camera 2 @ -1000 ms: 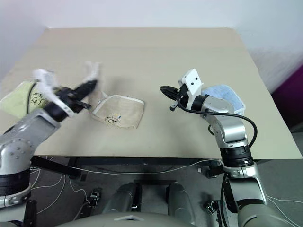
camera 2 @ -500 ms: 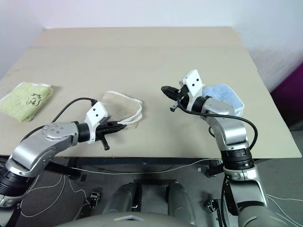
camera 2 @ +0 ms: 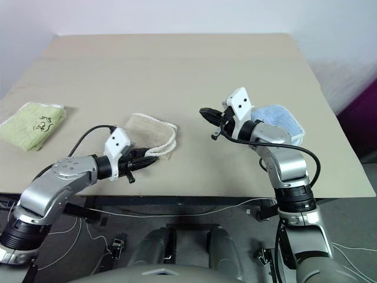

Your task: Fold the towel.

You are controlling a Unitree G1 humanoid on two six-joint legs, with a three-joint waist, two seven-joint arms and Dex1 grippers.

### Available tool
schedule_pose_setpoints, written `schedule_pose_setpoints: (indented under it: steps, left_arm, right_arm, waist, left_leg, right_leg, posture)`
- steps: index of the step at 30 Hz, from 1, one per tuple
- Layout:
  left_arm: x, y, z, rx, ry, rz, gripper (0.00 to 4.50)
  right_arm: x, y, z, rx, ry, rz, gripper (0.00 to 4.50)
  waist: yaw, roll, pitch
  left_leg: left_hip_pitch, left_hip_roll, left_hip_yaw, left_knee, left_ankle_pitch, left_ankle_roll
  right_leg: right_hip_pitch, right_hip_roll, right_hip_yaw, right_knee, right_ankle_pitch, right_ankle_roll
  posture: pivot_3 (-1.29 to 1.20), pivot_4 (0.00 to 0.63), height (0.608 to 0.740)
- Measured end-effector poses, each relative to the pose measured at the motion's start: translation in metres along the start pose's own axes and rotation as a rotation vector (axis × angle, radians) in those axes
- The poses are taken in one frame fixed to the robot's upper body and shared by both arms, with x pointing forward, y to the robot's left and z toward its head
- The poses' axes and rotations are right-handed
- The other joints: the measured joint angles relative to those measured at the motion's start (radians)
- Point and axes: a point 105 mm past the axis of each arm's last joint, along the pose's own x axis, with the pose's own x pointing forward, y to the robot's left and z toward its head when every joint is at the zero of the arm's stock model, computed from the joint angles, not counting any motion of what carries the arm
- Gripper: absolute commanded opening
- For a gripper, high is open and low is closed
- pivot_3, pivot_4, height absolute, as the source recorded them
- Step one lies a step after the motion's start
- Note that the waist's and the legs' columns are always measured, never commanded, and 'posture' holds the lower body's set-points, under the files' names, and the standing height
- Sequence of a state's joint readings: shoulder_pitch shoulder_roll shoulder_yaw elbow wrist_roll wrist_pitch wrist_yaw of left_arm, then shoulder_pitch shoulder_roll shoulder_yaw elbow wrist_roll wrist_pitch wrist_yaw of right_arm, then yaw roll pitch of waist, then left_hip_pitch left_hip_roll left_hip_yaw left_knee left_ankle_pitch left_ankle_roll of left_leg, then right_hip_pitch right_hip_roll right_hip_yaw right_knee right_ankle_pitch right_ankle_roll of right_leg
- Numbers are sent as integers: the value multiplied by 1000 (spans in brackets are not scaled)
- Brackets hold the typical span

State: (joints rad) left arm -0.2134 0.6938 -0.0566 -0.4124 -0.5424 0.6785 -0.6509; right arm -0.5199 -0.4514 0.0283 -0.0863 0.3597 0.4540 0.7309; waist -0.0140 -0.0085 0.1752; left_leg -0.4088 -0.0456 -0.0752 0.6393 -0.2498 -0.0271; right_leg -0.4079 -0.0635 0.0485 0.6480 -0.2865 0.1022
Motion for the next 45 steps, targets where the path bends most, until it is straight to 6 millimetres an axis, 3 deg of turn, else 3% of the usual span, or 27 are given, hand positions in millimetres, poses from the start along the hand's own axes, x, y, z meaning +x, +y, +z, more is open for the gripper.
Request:
schedule_pose_setpoints:
  steps: [4, 8, 11, 13, 16, 20, 25, 29, 35, 39, 42, 45]
  left_arm:
    - [-18, 9, 8, -32, -63, 41, 3797]
    - [-36, 18, 18, -105, -171, 82, 3797]
    - [-45, 34, 35, -122, -264, 152, 3149]
    - [-47, 50, 38, -116, -277, 221, 2476]
    - [-37, 57, 30, -55, -221, 252, 1415]
    - [-23, 59, 10, -34, -155, 252, 42]
    - [-7, 65, -21, 24, -30, 252, 13]
    - [-2, 67, -34, 95, 31, 255, 13]
    - [-1, 66, -37, 113, 8, 263, 13]
    - [-5, 72, -26, -20, -129, 336, 13]
    - [-30, 84, -4, -45, -232, 406, 0]
    - [-52, 90, -2, 3, -210, 457, 0]
  right_arm:
    - [1, 2, 0, 0, 0, 11, 0]
    - [7, 10, 1, 16, -11, 46, 0]
    - [19, 23, 4, 35, -28, 93, 0]
    - [31, 33, 12, 42, -61, 133, 0]
    - [50, 49, 15, 70, -77, 195, 0]
    - [68, 65, -4, 135, -31, 233, 0]
    - [91, 73, -40, 221, 74, 230, 0]
    - [94, 76, -72, 218, 192, 214, 0]
    - [90, 78, -74, 188, 171, 212, 0]
    - [76, 70, -62, 192, 117, 192, 0]
    - [57, 52, -36, 256, 54, 165, 583]
    - [39, 38, -26, 354, 42, 138, 1639]
  waist:
    - [-3, 0, 0]
    - [-1, 0, 0]
    - [1, 0, 0]
    - [0, 0, 0]
    - [-2, 0, 0]
    - [-1, 0, 0]
    - [-4, 0, 0]
    - [-4, 0, 0]
    - [-3, 1, -1]
    - [-1, 0, -1]
    - [-4, 0, -1]
    - [-5, 0, -1]
  left_leg:
    - [0, 0, 0, 0, 0, 0]
    - [0, 0, 0, 0, 0, 0]
    - [0, 0, 0, 1, 0, 0]
    - [0, 0, 0, 1, 0, 0]
    - [0, 0, 0, 1, 0, 0]
    - [0, 0, 0, 0, 0, -1]
    - [0, 0, 0, 0, 0, -1]
    - [0, 0, 0, 0, 1, -1]
    - [0, 0, 0, 0, 1, -1]
    - [-1, 0, -1, 0, 1, -1]
    - [-1, 0, -1, 1, 1, -1]
    - [1, 0, -1, -1, 1, -1]
  right_leg:
    - [0, 0, 0, 0, 0, 0]
    - [0, 0, 0, 0, 0, 0]
    - [0, 0, -1, 1, 0, 0]
    - [0, 1, -1, 1, 0, 0]
    - [0, 1, -1, 1, 0, 0]
    - [-1, 1, -1, 1, 0, 0]
    - [-1, 1, -1, 1, 0, 0]
    - [-2, 1, -1, 2, 0, 0]
    - [-1, 1, -1, 2, 0, 0]
    - [-2, 0, -1, 2, 0, 0]
    - [-2, 0, -1, 2, 0, 0]
    - [-1, 1, 0, 2, 0, 0]
  posture:
    - [0, 150, 740]
    - [0, 150, 740]
    - [0, 150, 740]
    - [0, 150, 740]
    - [0, 150, 740]
    - [0, 150, 740]
    - [0, 150, 740]
    - [0, 150, 740]
    - [0, 150, 740]
    - [0, 150, 740]
    - [0, 150, 740]
    - [0, 150, 740]
